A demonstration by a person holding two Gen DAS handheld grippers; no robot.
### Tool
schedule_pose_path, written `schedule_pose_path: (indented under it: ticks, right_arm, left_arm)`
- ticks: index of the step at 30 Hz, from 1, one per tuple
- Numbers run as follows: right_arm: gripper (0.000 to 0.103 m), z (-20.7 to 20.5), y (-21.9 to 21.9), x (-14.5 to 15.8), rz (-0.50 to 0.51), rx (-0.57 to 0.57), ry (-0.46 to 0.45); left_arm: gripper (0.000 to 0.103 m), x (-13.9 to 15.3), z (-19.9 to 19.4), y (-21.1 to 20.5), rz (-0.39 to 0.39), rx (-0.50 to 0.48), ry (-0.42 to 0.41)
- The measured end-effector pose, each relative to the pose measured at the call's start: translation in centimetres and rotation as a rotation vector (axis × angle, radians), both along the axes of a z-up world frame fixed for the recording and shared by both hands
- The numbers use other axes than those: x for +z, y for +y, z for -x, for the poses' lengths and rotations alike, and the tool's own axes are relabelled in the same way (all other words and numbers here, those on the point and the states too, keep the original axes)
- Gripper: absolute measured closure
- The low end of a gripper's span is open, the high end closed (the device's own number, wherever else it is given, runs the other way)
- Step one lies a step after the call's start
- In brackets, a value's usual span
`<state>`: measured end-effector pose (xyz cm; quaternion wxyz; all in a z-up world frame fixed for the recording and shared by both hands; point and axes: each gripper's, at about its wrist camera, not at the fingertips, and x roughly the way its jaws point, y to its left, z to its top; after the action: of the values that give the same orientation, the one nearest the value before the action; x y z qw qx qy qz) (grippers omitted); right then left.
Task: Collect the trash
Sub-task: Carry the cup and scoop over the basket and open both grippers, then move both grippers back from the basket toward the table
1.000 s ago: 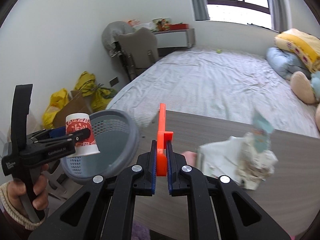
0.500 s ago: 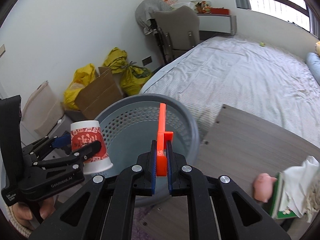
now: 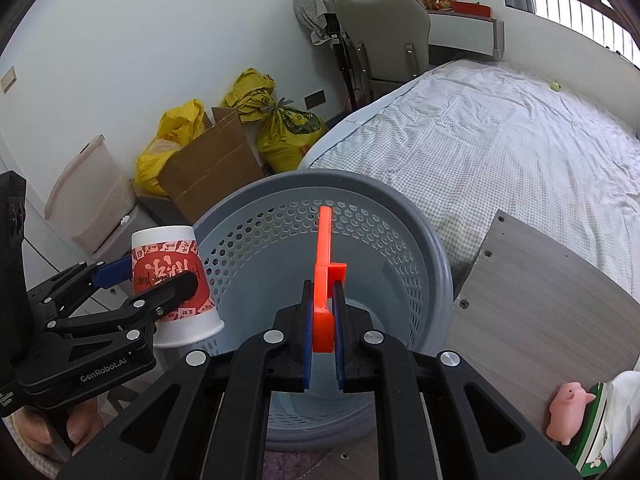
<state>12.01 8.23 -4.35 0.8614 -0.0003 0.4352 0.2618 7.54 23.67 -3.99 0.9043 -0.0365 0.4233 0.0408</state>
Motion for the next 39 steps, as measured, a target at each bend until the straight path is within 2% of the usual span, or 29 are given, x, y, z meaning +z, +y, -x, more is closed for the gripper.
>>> schedule_pose_path:
  ticks: [9,12,13,15,30,39]
  right_arm:
    - [0.094,-0.5,-0.1,-0.2,-0.003,0.0,-0.004]
    - [0.077,-0.4,-0.5,0.1,-0.011,-0.009,-0.017]
    - [0.072,-0.4,-0.7,0.2,-0.014,-0.015,-0.024]
    - [0.069,-0.3,-1.0,0.5,-0.02,-0.022,-0.032]
    - [0.066,0.6,-1.4,1.0,-0.001,-0.029,-0.054]
    - [0.053,2.0,-2.1,2.0,0.014,-0.06,-0.094]
  left_arm:
    - [0.038,0.0,-0.1,-0.3,0.008,-0.011,-0.004]
    - [0.022,0.3,-0.1,-0.3,0.004,-0.007,-0.017]
    - [0.022,0.5,-0.1,-0.4,0.003,-0.007,-0.021]
    - [0.022,0.7,-0.2,-0.5,-0.002,-0.005,-0.022]
    - [0.021,1.3,0.3,-0.2,-0.016,0.041,-0.024]
    - [0.016,1.9,1.1,-0.1,-0.036,0.075,-0.04]
